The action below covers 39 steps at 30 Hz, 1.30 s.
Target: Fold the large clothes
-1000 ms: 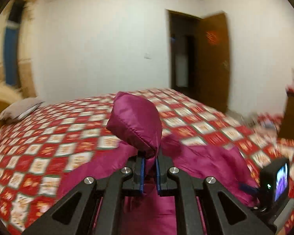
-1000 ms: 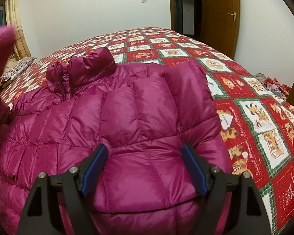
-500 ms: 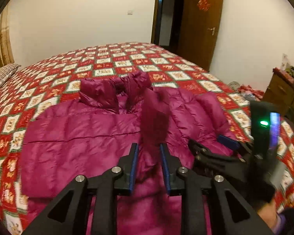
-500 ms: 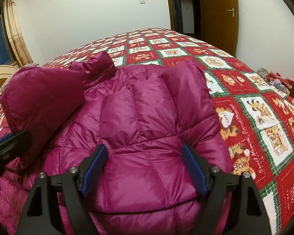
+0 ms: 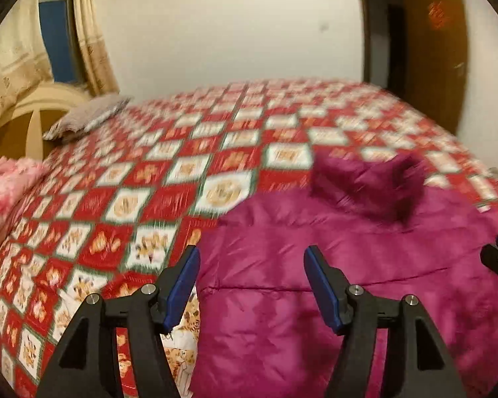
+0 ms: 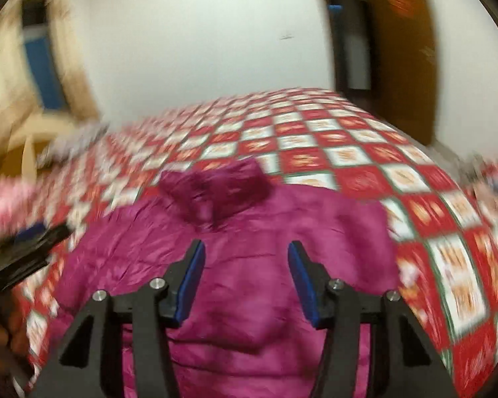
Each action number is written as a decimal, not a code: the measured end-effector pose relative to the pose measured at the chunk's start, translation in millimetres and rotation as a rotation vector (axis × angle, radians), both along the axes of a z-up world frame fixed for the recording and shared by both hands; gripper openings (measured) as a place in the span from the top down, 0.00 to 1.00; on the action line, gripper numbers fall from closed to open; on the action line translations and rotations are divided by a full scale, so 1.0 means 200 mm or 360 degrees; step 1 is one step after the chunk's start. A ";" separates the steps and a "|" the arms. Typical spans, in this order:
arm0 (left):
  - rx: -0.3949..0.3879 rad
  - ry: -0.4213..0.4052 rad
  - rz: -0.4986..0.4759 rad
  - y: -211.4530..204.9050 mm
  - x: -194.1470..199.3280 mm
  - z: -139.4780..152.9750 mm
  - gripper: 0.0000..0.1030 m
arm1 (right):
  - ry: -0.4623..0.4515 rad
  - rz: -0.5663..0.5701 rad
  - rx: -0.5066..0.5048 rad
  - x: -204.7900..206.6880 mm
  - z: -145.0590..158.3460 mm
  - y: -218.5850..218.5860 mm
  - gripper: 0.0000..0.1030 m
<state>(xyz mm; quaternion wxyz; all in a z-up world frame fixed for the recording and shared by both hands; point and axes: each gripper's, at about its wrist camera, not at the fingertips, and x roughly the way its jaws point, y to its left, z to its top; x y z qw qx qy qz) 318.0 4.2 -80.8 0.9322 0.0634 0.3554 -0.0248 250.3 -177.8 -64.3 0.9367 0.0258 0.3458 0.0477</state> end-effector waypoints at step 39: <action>-0.0262 0.0101 -0.0220 -0.24 0.49 0.20 0.24 | 0.0461 -0.0146 0.0291 0.59 -0.37 -0.38 0.92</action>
